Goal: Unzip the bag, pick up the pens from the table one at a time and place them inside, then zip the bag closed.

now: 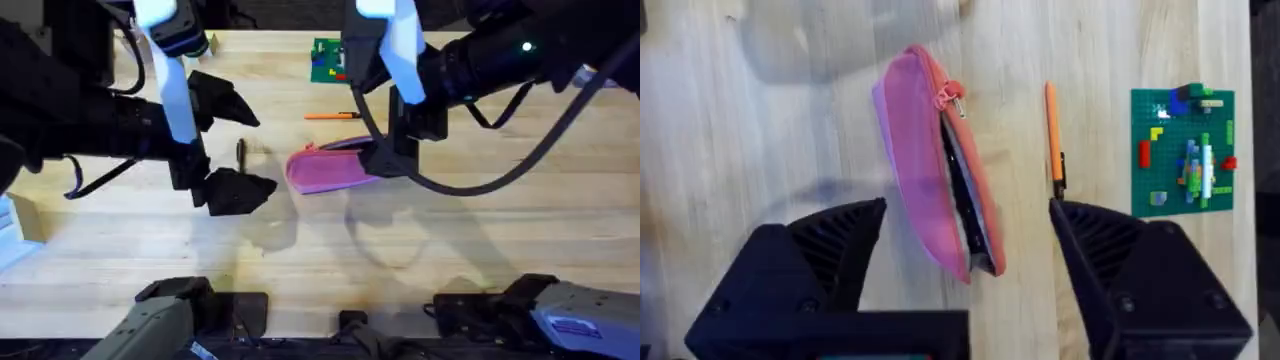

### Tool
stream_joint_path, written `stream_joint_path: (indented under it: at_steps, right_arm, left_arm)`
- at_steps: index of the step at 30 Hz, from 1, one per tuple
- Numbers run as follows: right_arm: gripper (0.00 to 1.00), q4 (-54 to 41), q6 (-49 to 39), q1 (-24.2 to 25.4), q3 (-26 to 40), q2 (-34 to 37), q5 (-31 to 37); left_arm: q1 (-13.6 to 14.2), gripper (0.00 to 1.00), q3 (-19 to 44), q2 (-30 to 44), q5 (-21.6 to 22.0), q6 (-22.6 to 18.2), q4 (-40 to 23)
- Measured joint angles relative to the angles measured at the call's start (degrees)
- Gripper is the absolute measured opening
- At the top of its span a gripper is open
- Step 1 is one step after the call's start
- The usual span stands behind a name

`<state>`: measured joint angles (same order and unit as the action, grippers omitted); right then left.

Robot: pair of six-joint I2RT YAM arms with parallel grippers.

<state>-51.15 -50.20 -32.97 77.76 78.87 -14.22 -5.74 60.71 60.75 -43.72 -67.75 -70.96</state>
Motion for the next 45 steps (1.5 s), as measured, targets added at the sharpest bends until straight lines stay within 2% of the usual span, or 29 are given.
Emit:
stream_joint_path:
  at_steps: [6, 7, 8, 9, 11, 12, 20, 36, 45]
  right_arm:
    - [0.997, 0.0, -0.9, 0.0, 0.0, 0.0, 0.1]
    - [0.986, 0.0, -1.2, 0.0, 0.0, 0.0, 0.0]
    - [0.913, 0.1, -1.6, 0.0, 0.0, 0.0, 0.1]
    - [0.501, 0.0, -2.4, 0.0, 0.0, 0.2, 0.1]
    - [0.214, 0.0, -2.7, 0.0, 0.0, 0.7, 0.1]
    - [0.036, -0.1, -3.0, 0.0, 0.0, 1.7, 0.1]
    - [0.031, -0.5, -3.1, 0.0, 0.0, 4.4, 0.1]
    - [0.031, -1.1, -5.4, 0.0, 0.0, 15.4, 0.1]
    - [0.031, 0.7, -5.9, 0.0, 0.0, 16.4, 0.1]
  left_arm:
    - [0.0, 0.994, 0.0, 0.0, 0.0, 0.0, 0.0]
    - [0.0, 0.994, 0.0, 0.0, 0.0, 0.0, 0.0]
    - [0.0, 0.994, 0.0, 0.0, 0.0, 0.0, 0.0]
    - [0.0, 0.994, 0.0, 0.0, 0.0, 0.0, 0.0]
    - [0.0, 0.994, 0.0, 0.0, 0.0, 0.0, 0.0]
    - [0.0, 0.993, 0.0, 0.0, 0.0, 0.0, 0.0]
    - [0.0, 0.993, 0.0, 0.0, 0.0, 0.0, 0.0]
    - [0.0, 0.993, 0.0, 0.0, 0.0, 0.0, 0.1]
    - [0.0, 0.994, 0.0, 0.0, 0.0, 0.0, 0.3]
